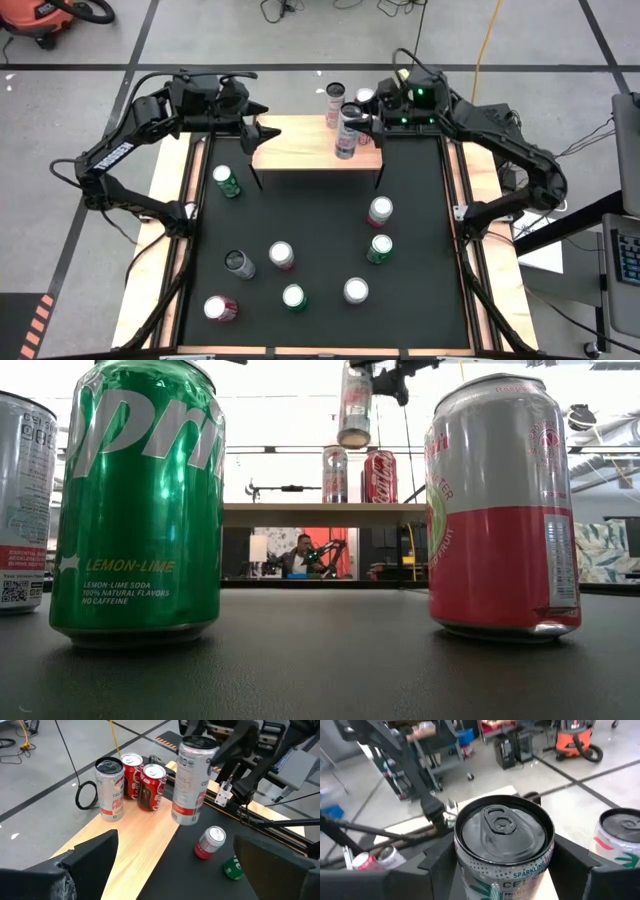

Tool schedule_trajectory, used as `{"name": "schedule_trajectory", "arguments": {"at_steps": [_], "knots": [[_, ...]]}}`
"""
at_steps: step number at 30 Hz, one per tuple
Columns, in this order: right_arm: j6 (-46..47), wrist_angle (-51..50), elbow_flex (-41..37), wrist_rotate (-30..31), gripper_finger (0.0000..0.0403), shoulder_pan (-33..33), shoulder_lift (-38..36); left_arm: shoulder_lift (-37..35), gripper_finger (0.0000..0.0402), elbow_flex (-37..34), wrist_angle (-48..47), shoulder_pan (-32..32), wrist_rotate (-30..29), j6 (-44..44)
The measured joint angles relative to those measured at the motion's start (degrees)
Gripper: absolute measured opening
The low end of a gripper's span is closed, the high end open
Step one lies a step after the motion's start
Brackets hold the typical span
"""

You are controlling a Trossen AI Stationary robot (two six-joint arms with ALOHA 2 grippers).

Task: Place canned beverage on shelf
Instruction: Put the bottom white pink soda can aligned with the other white pink soda can on the shelf

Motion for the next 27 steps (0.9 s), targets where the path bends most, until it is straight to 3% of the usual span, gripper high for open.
{"name": "schedule_trajectory", "arguments": {"at_steps": [6, 11, 22, 27], "knots": [[2.9, 13.7, -9.1, 0.4, 0.0235, 0.0, -2.3, 0.3, 0.04, 0.0, 0.5, 2.3, 2.0, 0.3], [-2.1, 14.9, -9.6, 3.3, 0.0235, 0.1, 0.3, 1.1, 0.04, 0.0, 2.0, 3.5, 3.1, 0.4], [-16.2, 19.5, -9.6, 3.1, 0.0235, -2.2, 2.2, 2.0, 0.04, 0.0, 3.0, 3.5, 3.2, 0.3], [-17.9, 18.8, -9.6, 3.1, 0.0235, -3.5, 2.3, 2.0, 0.04, 0.0, 3.1, 3.5, 3.0, 1.3]]}}
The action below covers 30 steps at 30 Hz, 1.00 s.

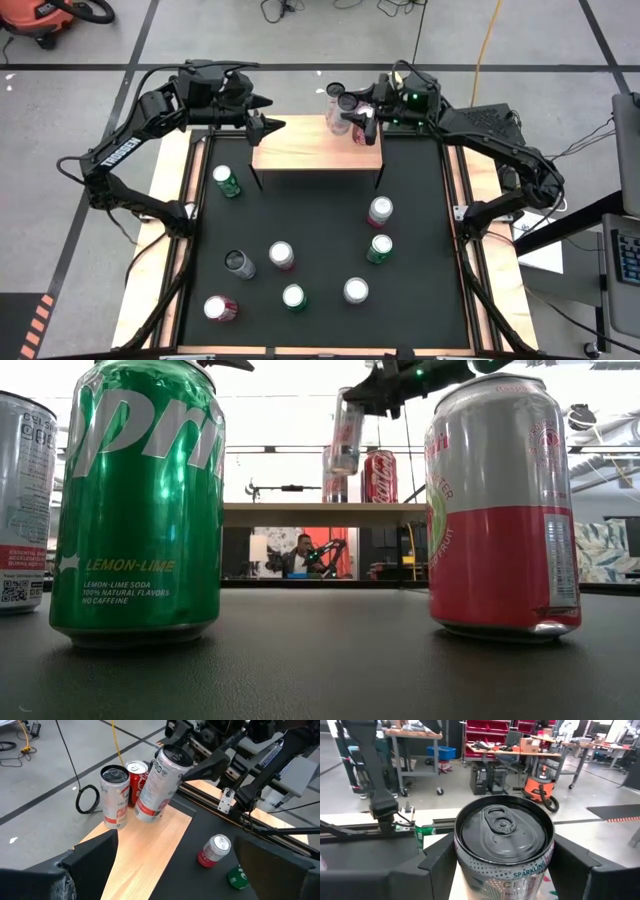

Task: Place canned beverage on shelf
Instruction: Put the bottom white pink soda can aligned with the other white pink soda can on the shelf

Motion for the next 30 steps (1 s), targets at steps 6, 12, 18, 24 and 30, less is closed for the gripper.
{"name": "schedule_trajectory", "arguments": {"at_steps": [6, 12, 18, 24, 30], "knots": [[0.2, 0.3, 0.0, -1.4, 0.0235, -0.2, 1.5, 0.0, 0.04, 0.0, 0.3, 0.0, -0.4, 0.1], [1.4, 2.1, 0.0, -3.4, 0.0235, 0.3, 4.1, 0.0, 0.04, 0.0, 1.9, 0.0, -0.5, 0.1], [0.5, 3.2, 0.1, -3.2, 0.0235, 0.2, 4.3, 0.0, 0.04, 0.0, 1.8, 0.0, -0.6, 0.0], [-0.6, 2.6, 0.1, -3.3, 0.0235, 0.2, 5.3, 0.0, 0.04, 0.0, 1.9, 0.0, -0.6, 0.1], [-1.5, 2.7, 0.1, -3.1, 0.0235, 0.2, 6.3, 0.0, 0.04, 0.0, 1.9, 0.0, -0.6, 0.1]]}}
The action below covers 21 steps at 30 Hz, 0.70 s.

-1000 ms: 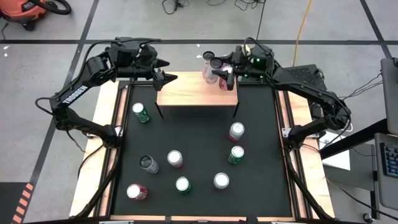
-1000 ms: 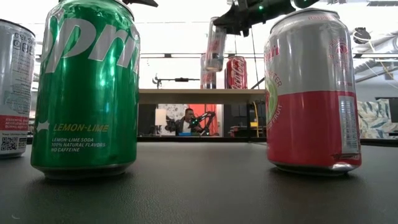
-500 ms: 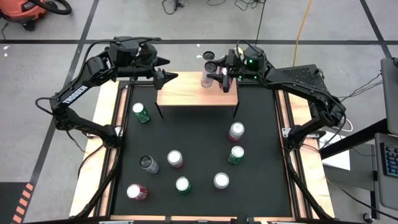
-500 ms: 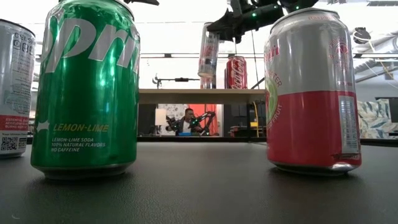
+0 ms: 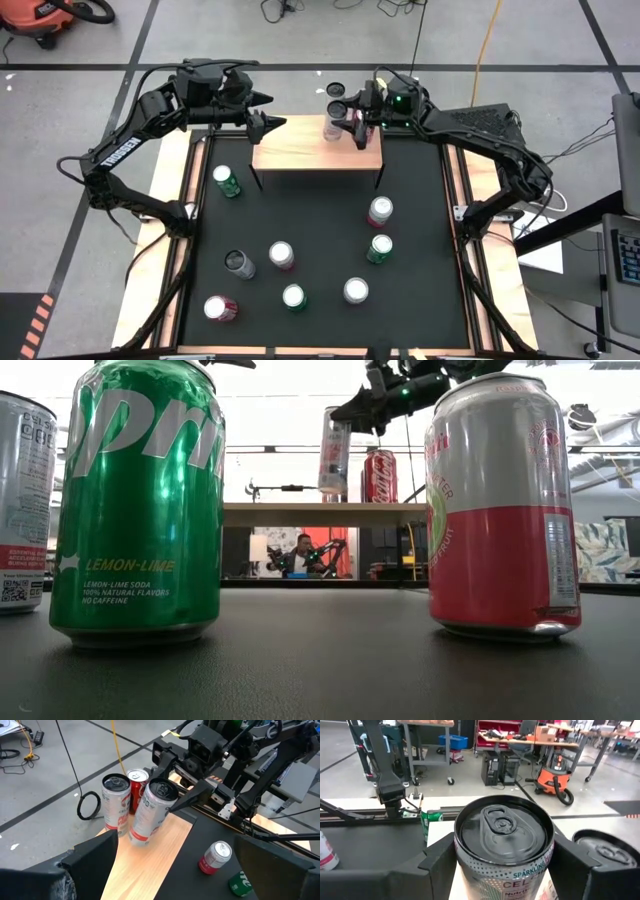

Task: Place canned beverage on shelf
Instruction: Put the bottom white pink soda can aligned with the other white pink soda can on the shelf

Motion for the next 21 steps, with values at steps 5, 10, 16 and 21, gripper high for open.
{"name": "schedule_trajectory", "arguments": {"at_steps": [5, 10, 16, 21], "knots": [[0.0, -0.5, 0.0, 0.0, 0.0235, 0.0, 1.0, 0.0, 0.04, 0.0, 0.0, 0.0, 0.0, 0.0], [-0.2, -0.6, 0.0, 0.0, 0.0235, 0.0, 1.2, 0.0, 0.04, 0.0, 0.0, 0.0, 0.0, 0.0], [-0.7, -2.5, 0.0, 0.1, 0.0235, 0.0, 1.2, 0.0, 0.04, 0.0, 0.0, 0.0, 0.0, 0.2], [-0.8, -3.2, 0.0, 0.3, 0.0235, 0.0, 1.3, 0.0, 0.04, 0.0, 0.0, 0.0, 0.0, 0.3]]}}
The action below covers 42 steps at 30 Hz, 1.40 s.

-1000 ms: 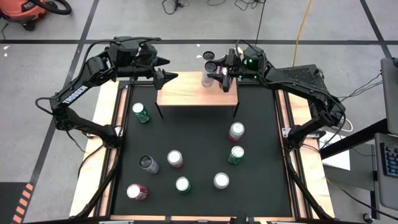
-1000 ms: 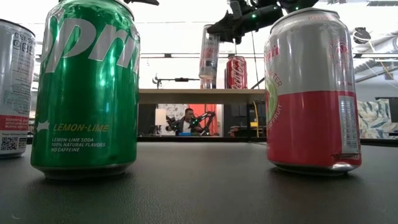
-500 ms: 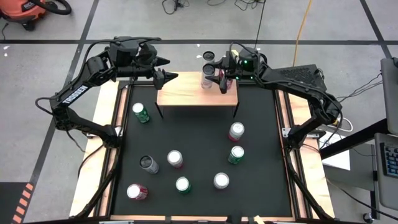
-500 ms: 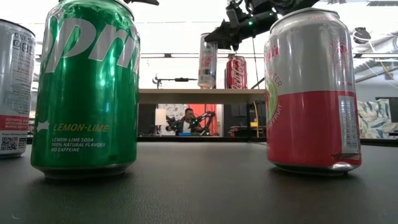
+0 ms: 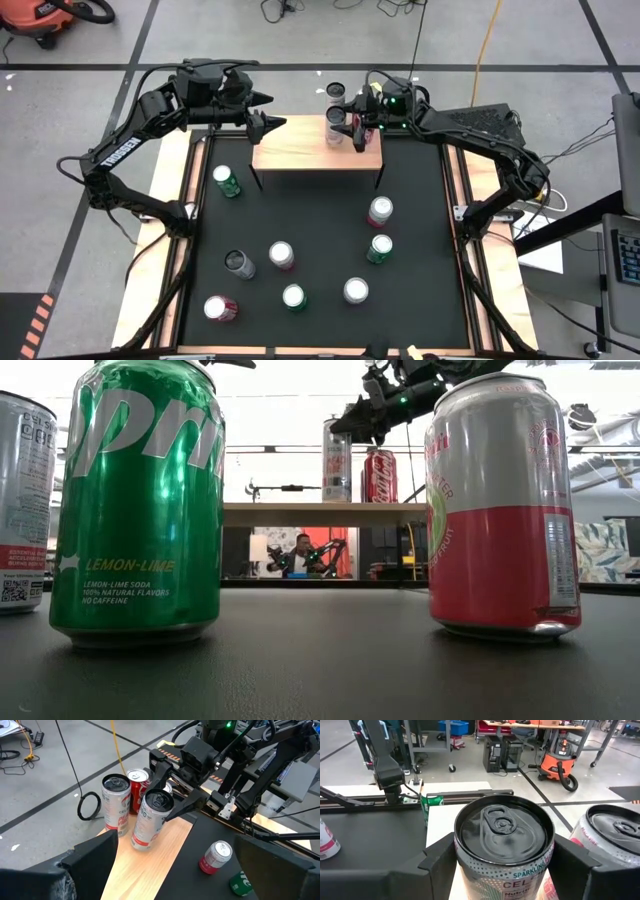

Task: Place canned beverage on shelf
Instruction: Put the bottom white pink soda can aligned with the other white pink soda can on the shelf

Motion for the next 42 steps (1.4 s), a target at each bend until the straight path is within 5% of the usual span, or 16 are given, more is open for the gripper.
{"name": "schedule_trajectory", "arguments": {"at_steps": [42], "knots": [[1.4, 0.5, 0.0, 1.5, 0.0265, -0.9, 1.6, 0.0, 0.04, 0.0, -0.2, 0.0, 0.1, -0.3]]}}
